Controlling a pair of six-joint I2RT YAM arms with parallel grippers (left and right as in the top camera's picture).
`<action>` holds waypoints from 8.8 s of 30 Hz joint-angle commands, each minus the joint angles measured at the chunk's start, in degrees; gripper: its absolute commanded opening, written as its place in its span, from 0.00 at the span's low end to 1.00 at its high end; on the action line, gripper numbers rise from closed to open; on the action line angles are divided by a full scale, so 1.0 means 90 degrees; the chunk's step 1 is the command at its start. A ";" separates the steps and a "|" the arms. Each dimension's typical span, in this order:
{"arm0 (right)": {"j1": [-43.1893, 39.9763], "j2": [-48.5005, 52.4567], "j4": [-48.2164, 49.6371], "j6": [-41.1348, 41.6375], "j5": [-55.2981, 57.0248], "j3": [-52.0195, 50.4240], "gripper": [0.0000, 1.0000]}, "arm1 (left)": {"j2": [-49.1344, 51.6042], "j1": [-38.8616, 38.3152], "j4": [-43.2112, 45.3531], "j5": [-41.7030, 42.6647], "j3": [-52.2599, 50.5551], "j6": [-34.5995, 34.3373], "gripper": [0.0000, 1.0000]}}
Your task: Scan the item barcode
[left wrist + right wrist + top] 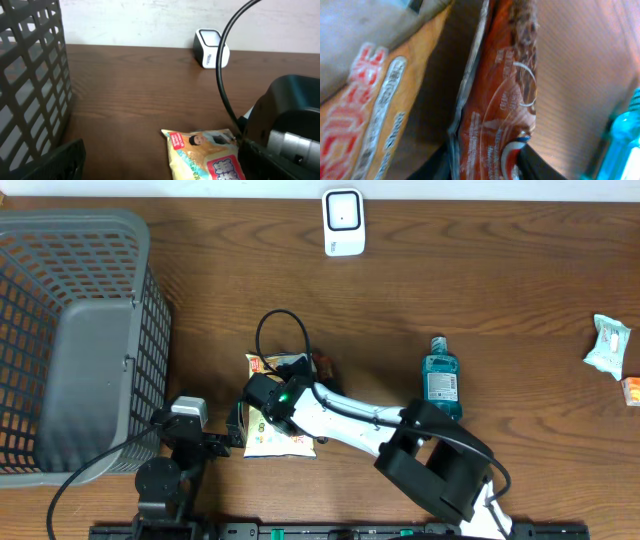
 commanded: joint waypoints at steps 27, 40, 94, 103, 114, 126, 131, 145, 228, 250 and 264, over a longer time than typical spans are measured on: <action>-0.3325 -0.0510 -0.1681 -0.6200 -1.1288 0.0702 0.01 | -0.0034 0.0019 -0.0148 0.0070 -0.0104 0.0080 0.98; -0.3475 -0.0512 -0.2203 -0.8420 -1.3556 0.0699 0.01 | -0.0034 0.0019 -0.0148 0.0070 -0.0104 0.0080 0.98; -0.2659 0.0182 0.0848 -0.3308 -0.8670 0.0172 0.55 | -0.0034 0.0019 -0.0148 0.0070 -0.0104 0.0080 0.98; -0.2664 0.0182 0.0869 -0.3723 -0.8701 0.0571 0.56 | -0.0034 0.0019 -0.0146 0.0070 -0.0104 0.0080 0.98; -0.2489 0.0177 0.0848 -0.4048 -0.8570 0.0670 0.53 | -0.0034 0.0019 -0.0148 0.0070 -0.0104 0.0080 0.98; -0.2487 0.0143 0.0797 -0.4403 -0.8410 0.0682 0.50 | -0.0034 0.0019 -0.0148 0.0070 -0.0104 0.0080 0.98; -0.2487 0.0010 0.0724 -0.4510 -0.8383 0.0816 0.47 | -0.0034 0.0019 -0.0148 0.0070 -0.0104 0.0080 0.98; -0.2042 -0.0238 0.0432 -0.4850 -0.7310 0.0865 0.54 | -0.0034 0.0019 -0.0148 0.0070 -0.0104 0.0080 0.98; -0.1921 -0.0364 0.0340 -0.3568 -0.7057 0.1239 0.52 | -0.0034 0.0019 -0.0146 0.0070 -0.0104 0.0080 0.98; -0.1999 -0.0257 0.0583 -0.3708 -0.6805 0.0539 0.53 | -0.0034 0.0019 -0.0148 0.0070 -0.0104 0.0080 0.98; -0.2212 -0.0051 0.1073 -0.3759 -0.7128 0.0075 0.39 | -0.0034 0.0019 -0.0148 0.0070 -0.0104 0.0080 0.98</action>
